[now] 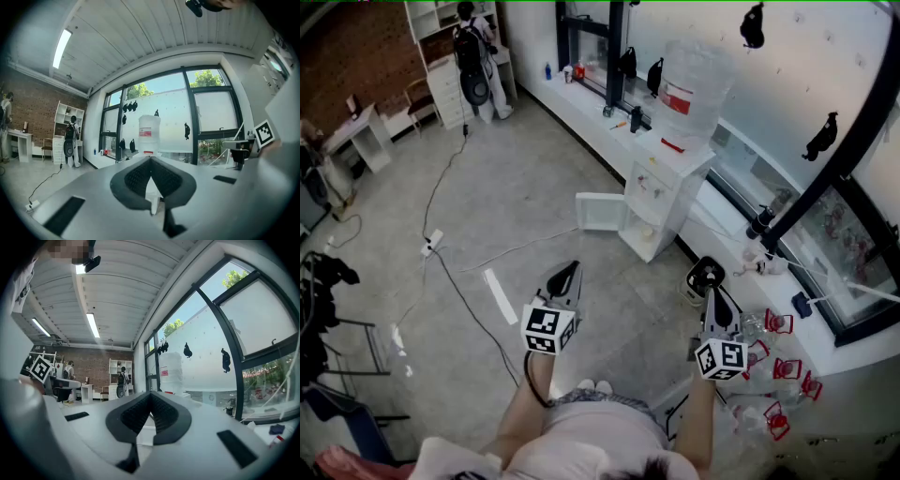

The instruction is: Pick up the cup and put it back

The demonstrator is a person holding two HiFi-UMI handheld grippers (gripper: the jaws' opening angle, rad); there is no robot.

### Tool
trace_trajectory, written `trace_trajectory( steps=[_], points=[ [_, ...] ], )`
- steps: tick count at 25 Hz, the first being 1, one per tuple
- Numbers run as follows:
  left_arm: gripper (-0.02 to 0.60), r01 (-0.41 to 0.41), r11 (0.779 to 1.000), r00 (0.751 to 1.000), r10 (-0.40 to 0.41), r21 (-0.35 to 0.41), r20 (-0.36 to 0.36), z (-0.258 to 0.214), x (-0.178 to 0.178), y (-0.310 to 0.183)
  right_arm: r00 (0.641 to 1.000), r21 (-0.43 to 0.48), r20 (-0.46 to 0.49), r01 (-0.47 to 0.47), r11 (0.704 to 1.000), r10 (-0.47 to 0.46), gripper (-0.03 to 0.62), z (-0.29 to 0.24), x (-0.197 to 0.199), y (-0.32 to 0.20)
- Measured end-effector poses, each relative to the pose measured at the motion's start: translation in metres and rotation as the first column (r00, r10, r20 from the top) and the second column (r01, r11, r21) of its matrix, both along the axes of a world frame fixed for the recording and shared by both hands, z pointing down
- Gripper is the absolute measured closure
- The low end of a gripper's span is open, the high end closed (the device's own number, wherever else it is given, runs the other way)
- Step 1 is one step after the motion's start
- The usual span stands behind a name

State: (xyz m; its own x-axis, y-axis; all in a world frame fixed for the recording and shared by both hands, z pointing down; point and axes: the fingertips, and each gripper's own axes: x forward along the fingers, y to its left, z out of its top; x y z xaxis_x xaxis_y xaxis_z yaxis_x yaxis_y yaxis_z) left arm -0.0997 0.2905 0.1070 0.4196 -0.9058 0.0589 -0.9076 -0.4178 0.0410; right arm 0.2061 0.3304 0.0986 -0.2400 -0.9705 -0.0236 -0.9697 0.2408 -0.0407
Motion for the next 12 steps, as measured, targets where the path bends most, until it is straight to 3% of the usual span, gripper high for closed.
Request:
trace_trajectory(
  steps=[12],
  points=[
    [0.557, 0.005, 1.000, 1.000, -0.005, -0.011, 0.007, 0.0038, 0.0032, 0.0042, 1.000, -0.003, 0.002, 0.024, 1.000, -0.024, 0.578, -0.0005, -0.0020, 0.0028]
  ],
)
